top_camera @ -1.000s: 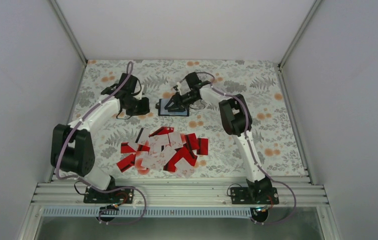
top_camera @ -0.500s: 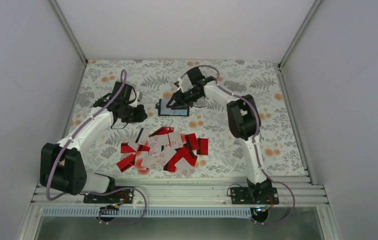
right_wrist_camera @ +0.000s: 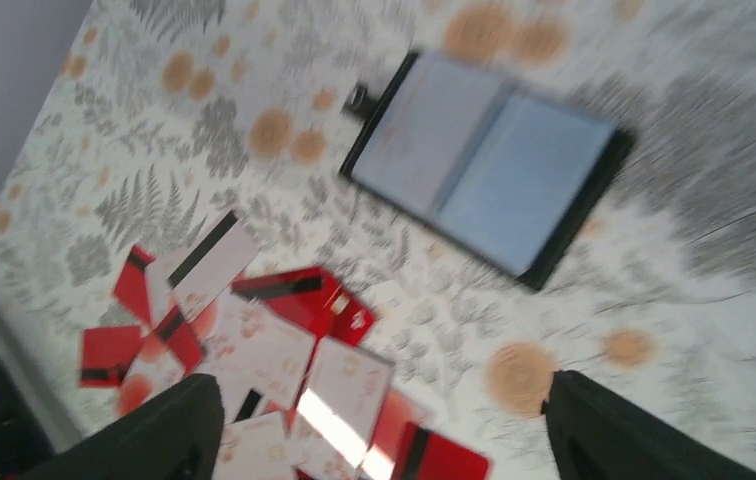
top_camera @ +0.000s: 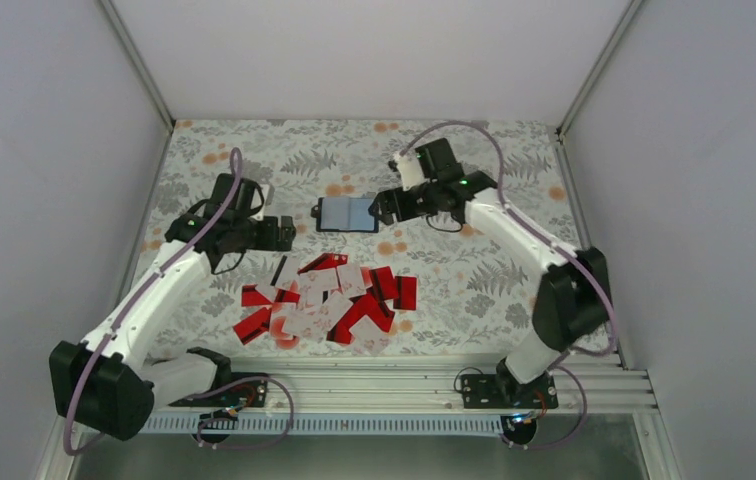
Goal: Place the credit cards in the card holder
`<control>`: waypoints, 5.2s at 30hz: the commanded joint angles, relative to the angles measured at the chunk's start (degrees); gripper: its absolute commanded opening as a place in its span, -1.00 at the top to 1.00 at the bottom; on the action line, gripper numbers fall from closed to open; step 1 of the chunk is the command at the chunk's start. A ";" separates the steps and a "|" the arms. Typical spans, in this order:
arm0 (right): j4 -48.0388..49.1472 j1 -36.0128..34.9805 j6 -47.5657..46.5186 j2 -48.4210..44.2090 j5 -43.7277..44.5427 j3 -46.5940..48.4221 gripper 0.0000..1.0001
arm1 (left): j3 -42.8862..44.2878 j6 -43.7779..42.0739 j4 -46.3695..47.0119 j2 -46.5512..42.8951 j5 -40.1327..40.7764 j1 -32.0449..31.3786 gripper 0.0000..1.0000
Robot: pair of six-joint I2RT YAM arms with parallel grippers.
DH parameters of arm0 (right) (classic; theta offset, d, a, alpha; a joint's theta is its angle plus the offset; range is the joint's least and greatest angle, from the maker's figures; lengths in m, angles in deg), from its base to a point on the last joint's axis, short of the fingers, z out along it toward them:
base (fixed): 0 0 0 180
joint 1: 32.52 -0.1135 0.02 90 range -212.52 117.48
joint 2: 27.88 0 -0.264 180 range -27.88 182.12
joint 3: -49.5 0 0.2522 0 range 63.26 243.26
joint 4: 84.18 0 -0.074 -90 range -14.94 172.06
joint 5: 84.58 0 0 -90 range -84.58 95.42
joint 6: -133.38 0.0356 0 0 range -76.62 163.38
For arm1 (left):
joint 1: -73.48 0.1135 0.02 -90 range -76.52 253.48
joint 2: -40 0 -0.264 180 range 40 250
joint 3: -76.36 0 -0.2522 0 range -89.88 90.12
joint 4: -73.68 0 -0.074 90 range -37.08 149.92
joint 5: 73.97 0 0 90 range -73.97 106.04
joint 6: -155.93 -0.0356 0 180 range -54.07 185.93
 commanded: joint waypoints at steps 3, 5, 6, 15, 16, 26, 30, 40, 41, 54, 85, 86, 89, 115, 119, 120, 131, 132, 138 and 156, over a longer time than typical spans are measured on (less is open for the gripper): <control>13.62 0.09 0.85 -15.43 15.70 -2.85 -0.99 | 4.43 -8.07 -2.24 -2.83 11.50 0.32 -1.00; 14.52 0.44 6.42 -16.39 22.36 -3.00 -0.99 | 5.06 -9.75 -3.91 -0.01 10.16 0.92 -1.00; 14.17 0.91 8.48 -16.21 23.77 -2.83 -0.99 | 5.26 -10.13 -5.26 1.87 7.93 1.02 -1.00; 8.82 3.85 13.00 -13.38 13.88 -3.33 -0.99 | 2.66 -7.32 -7.69 13.53 -4.73 0.74 -0.93; 8.15 3.85 13.03 -13.44 13.77 -3.78 -0.99 | 2.04 -7.70 -7.40 14.87 -4.83 0.44 -0.93; 5.68 3.86 14.90 -15.01 13.00 -7.74 -0.99 | 1.80 -6.80 -6.12 27.97 2.32 -1.79 -0.85; 4.87 3.86 14.69 -15.98 13.69 -8.33 -0.98 | 2.25 -6.82 -6.00 31.13 3.56 -1.84 -0.82; 3.49 3.93 12.73 -15.51 15.07 -7.42 -0.99 | 2.53 -6.93 -5.20 35.71 4.08 -2.33 -0.57; 3.63 3.86 12.61 -15.11 14.99 -7.20 -0.98 | 2.46 -6.96 -5.15 36.20 4.15 -2.49 -0.54; 5.83 3.95 12.52 -12.04 13.59 -6.74 -0.99 | 2.05 -3.24 -4.36 39.88 6.84 -6.87 -0.61; 10.97 5.78 10.89 -1.05 3.35 -1.85 -0.99 | 9.71 0.34 -5.95 39.66 4.27 -6.77 -0.07; 11.06 5.79 11.04 -0.06 2.70 -1.81 -0.99 | 9.96 0.46 -6.16 39.11 3.99 -6.76 -0.07; 10.75 5.79 11.54 0.83 1.38 -1.23 -0.99 | 11.17 0.71 -7.00 37.72 3.49 -6.79 -0.07; 3.74 5.91 12.08 12.28 -30.28 10.72 -0.84 | 19.95 -1.73 0.09 28.23 -12.21 -7.66 -0.06; 2.99 5.47 12.04 14.09 -34.26 10.32 -0.72 | 21.50 -1.74 1.42 28.24 -15.07 -8.10 -0.06; 2.33 5.36 11.91 14.81 -34.53 10.52 -0.67 | 21.76 -1.83 1.70 28.14 -15.69 -8.23 -0.06; -0.94 3.28 11.67 19.50 -35.46 13.89 -0.19 | 24.05 -2.37 1.62 29.18 -17.14 -9.88 -0.05; -0.89 3.12 11.85 19.79 -35.54 14.24 -0.14 | 24.06 -2.30 1.64 29.23 -17.17 -10.08 -0.05; -0.74 2.73 12.95 21.34 -35.87 16.06 0.20 | 24.13 -1.16 2.08 29.69 -16.33 -10.98 -0.04; 2.90 2.91 12.78 21.04 -42.05 13.82 0.92 | 26.96 2.11 1.80 31.87 -13.54 -12.24 -0.15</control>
